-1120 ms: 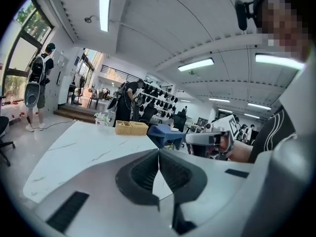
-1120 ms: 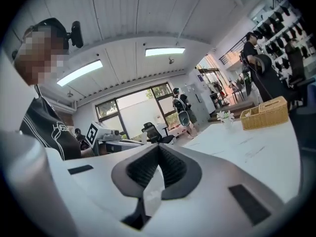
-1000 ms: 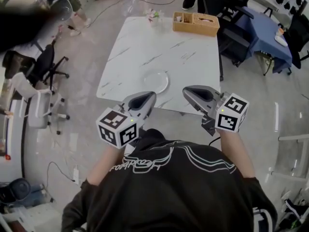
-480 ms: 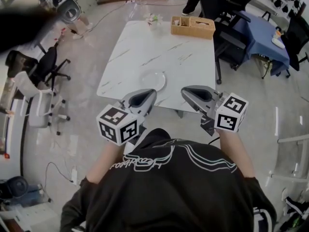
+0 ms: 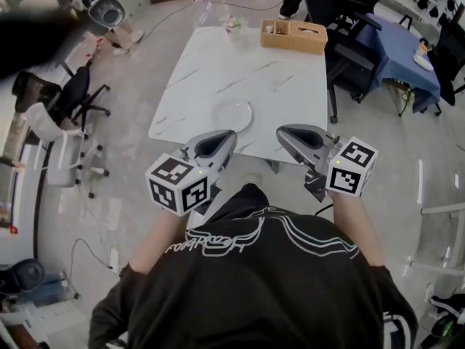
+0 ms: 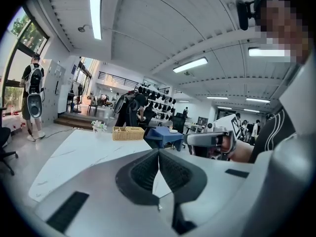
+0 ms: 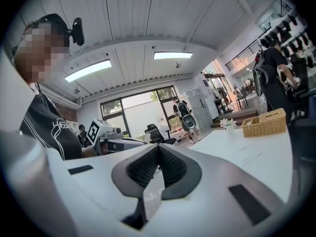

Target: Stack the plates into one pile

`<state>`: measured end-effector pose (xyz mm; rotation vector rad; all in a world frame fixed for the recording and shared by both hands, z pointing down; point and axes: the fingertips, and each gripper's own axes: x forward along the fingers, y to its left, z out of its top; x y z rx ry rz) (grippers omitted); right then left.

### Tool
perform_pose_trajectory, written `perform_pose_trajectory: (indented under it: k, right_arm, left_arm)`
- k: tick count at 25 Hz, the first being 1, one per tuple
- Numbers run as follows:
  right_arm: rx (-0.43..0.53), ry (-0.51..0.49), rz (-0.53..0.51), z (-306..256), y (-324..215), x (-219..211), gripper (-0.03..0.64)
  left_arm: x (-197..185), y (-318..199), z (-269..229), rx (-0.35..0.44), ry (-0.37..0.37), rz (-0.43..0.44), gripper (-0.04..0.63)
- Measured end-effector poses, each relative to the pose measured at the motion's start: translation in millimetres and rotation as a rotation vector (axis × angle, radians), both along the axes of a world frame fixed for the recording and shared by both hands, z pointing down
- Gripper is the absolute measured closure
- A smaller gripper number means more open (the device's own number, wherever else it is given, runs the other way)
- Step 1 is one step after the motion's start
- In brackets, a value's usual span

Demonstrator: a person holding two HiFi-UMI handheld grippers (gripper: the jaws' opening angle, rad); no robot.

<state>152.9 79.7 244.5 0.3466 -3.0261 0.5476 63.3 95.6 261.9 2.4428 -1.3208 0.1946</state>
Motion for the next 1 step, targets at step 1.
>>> perform_pose_trajectory:
  k: [1]
  right_arm:
    - [-0.002, 0.0, 0.001, 1.5, -1.9, -0.4, 0.591]
  left_arm:
    - [-0.4, -1.5, 1.8, -0.002, 0.0, -0.001, 0.571]
